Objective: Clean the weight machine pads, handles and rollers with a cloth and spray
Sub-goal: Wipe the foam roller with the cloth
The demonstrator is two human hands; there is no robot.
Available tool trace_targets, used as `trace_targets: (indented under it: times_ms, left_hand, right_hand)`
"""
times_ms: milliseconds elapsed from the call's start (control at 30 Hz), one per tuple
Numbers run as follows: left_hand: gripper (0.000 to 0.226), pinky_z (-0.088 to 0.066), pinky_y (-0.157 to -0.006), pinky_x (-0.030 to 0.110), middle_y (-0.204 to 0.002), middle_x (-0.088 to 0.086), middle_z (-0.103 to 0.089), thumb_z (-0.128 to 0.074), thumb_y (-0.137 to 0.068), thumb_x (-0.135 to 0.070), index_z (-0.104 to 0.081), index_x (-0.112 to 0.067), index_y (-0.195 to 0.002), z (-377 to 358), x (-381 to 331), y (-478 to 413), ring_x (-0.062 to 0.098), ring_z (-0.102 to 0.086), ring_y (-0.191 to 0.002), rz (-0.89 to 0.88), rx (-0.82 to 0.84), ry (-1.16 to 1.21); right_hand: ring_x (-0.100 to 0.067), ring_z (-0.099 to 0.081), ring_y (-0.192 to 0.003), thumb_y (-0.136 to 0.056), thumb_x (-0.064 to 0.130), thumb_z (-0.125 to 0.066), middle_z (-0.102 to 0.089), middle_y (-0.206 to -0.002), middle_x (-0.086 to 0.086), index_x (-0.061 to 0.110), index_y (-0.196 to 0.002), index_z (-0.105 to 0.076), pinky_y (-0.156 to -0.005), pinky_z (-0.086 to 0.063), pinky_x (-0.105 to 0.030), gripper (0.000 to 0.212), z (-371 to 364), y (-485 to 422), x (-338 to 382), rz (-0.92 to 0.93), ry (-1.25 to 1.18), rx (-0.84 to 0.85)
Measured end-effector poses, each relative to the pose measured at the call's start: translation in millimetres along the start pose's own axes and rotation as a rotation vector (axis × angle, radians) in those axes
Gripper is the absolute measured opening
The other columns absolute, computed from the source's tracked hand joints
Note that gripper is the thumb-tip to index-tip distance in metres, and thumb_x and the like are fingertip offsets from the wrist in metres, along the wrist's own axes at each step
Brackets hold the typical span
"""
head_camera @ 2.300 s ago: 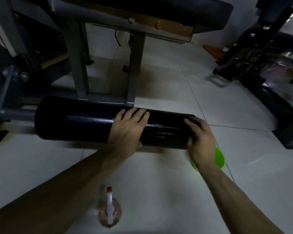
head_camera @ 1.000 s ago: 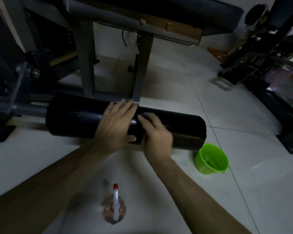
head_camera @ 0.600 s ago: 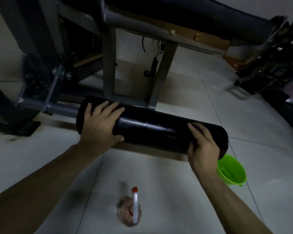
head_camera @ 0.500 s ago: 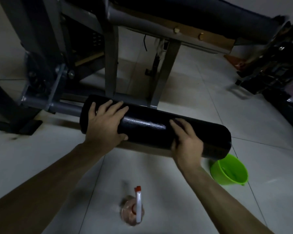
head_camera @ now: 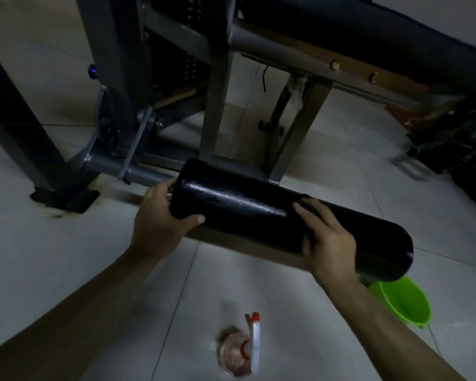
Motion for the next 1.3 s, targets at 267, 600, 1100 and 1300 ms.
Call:
trace_targets:
  times_ms: [267,600,1100,1300]
  left_hand:
    - [0.086,-0.043,-0.088,0.023,-0.131,-0.006,-0.047,-0.091,-0.068,-0.032,-0.049,-0.033,-0.143,-2,9,0,0.005,-0.049,-0.108,0.014,0.013,0.072]
    - [0.081,-0.035,-0.073,0.009,-0.125,-0.004,-0.050,-0.091,-0.069,-0.034,-0.052,-0.028,-0.139,3,6,-8,0.008,-0.050,-0.105,0.022,0.065,0.036]
    - [0.045,-0.052,-0.086,0.036,-0.099,-0.017,-0.051,-0.078,-0.085,-0.024,-0.062,-0.012,-0.125,10,-6,-15,0.016,-0.055,-0.102,-0.044,0.080,0.001]
    - [0.077,-0.050,-0.095,0.036,-0.128,0.003,-0.049,-0.087,-0.075,-0.036,-0.053,-0.028,-0.143,5,-13,-7,0.022,-0.057,-0.110,0.021,0.066,-0.046]
  right_hand:
    - [-0.031,-0.064,-0.123,-0.078,0.002,-0.061,-0.062,-0.141,-0.010,0.013,-0.130,-0.070,-0.086,-0.061,-0.042,0.053,-62,-54,116,0.209,-0.105,0.050]
    - [-0.030,-0.058,-0.133,-0.082,-0.003,-0.076,-0.063,-0.140,-0.008,0.015,-0.126,-0.073,-0.102,-0.055,-0.040,0.047,-55,-56,111,0.458,-0.052,0.161]
    - [-0.031,-0.057,-0.135,-0.085,0.014,-0.080,-0.066,-0.136,-0.007,0.016,-0.120,-0.075,-0.105,-0.053,-0.038,0.036,-90,-71,171,0.460,-0.133,0.150]
    - [-0.027,-0.052,-0.140,-0.091,-0.004,-0.061,-0.060,-0.145,-0.007,0.014,-0.131,-0.071,-0.109,-0.051,-0.043,0.045,-29,-16,49,0.321,0.025,0.091]
Point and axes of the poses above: each hand's wrist, its own y-axis away from the middle knuckle, its own z-axis out of the back of the hand, x = y × z, the point moved 5 cm from there along -y, towards the middle knuckle
